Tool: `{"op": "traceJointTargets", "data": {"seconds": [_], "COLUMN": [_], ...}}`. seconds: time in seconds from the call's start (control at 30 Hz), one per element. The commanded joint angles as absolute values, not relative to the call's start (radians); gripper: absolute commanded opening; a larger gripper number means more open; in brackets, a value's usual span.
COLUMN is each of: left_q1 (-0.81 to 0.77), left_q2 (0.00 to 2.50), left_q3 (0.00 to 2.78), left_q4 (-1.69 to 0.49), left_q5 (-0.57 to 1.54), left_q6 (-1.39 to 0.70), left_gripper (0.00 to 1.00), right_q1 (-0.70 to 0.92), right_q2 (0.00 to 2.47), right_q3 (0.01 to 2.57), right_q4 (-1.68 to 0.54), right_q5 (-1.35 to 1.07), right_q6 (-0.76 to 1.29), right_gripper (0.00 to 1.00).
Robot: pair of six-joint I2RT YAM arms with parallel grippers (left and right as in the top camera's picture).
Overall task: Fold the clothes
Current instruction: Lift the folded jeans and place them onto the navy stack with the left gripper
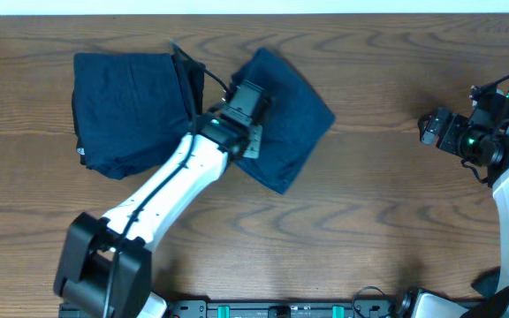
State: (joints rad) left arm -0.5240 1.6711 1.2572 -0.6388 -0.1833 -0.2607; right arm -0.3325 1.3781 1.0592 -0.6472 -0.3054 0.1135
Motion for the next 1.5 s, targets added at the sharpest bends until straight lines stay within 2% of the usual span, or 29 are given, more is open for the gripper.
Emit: {"op": "traceJointTargets", "data": {"seconds": [0.0,0.23,0.53,0.8,1.17,1.47], "left_q1": [-0.467,-0.386,-0.375,-0.328,-0.187,-0.064], "left_q2": [1.612,1.565,1.552,1.552,1.552,1.552], "left_q3": [1.299,1.343,1.481,1.538,1.539,1.538], "left_q4": [-0.615,-0.553,-0.55,-0.543,-0.548,-0.62], "left_q5": [-0.229,-0.229,-0.229,-0.23,-0.229,-0.229], "left_q6": [-0.204,-0.136,-0.136,-0.255,-0.431,-0.451], "left_gripper": [0.06,0.06,0.06,0.06,0.06,0.06], "right_q1": [-0.337,-0.337,-0.337,-0.337,-0.337,-0.337], "right_q2": [1.372,1.372,1.372,1.372,1.372,1.372], "right_q3": [1.061,1.061,1.061,1.061,1.061,1.061], "right_q4": [-0.648,-0.648,-0.648,-0.648,-0.648,-0.648], "right_q5": [-0.303,-0.303,-0.303,-0.303,-0.303,-0.303], "right_q6": [0.107,0.107,0.107,0.107,0.107,0.107], "right_gripper": [0.99,0.99,0.99,0.99,0.99,0.99]}}
